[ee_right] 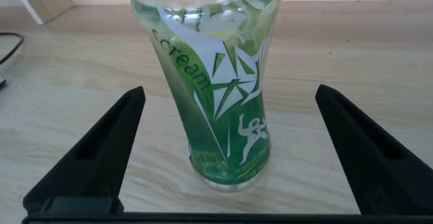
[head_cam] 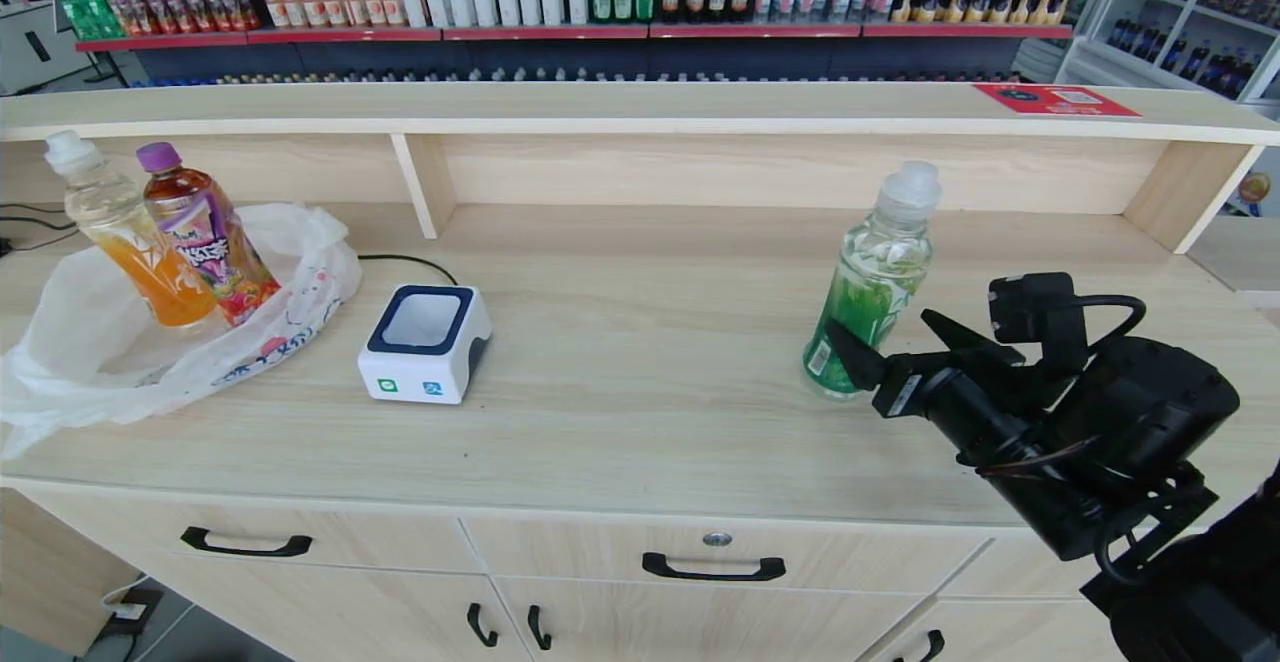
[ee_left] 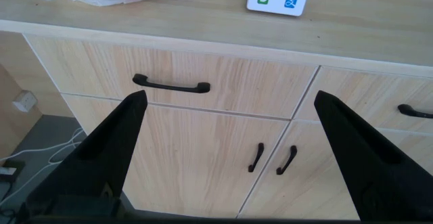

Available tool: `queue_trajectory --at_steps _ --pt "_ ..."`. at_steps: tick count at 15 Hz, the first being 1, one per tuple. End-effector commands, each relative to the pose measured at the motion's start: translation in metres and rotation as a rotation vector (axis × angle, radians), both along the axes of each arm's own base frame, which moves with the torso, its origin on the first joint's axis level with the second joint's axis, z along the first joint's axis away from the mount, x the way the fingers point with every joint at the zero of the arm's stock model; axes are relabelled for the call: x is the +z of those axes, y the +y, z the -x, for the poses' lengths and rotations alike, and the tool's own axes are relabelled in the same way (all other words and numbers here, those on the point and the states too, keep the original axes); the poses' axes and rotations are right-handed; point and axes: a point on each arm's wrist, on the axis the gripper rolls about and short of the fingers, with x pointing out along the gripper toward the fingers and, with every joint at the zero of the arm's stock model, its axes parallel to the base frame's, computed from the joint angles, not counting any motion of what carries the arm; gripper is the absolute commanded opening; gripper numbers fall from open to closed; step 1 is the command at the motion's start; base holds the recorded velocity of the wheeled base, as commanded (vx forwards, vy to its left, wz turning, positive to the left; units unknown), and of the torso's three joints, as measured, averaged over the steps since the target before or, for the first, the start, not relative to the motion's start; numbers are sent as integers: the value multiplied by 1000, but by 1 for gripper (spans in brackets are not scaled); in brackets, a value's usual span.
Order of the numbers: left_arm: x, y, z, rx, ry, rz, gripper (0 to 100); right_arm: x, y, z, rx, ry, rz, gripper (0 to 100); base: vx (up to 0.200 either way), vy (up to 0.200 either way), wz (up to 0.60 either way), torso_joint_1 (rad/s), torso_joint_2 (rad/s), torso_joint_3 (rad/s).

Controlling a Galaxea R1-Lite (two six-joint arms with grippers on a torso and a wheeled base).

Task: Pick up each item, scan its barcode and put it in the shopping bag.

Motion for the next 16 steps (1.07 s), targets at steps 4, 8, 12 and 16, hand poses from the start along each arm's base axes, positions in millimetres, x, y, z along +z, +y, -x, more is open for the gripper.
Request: queue_trajectory --at_steps 4,8,12,16 --pt "0 0 0 0 0 1 100 -2 11 -18 -5 -19 -14 100 0 0 0 0 0 0" --pt "0 0 0 0 0 1 100 2 17 -29 -13 -51 -29 100 0 0 0 0 0 0" --pt "0 0 0 0 0 0 100 6 20 -35 -14 -73 -32 100 0 0 0 0 0 0" --pt "0 0 0 0 0 1 100 -4 20 -37 -16 -42 -25 100 0 0 0 0 0 0"
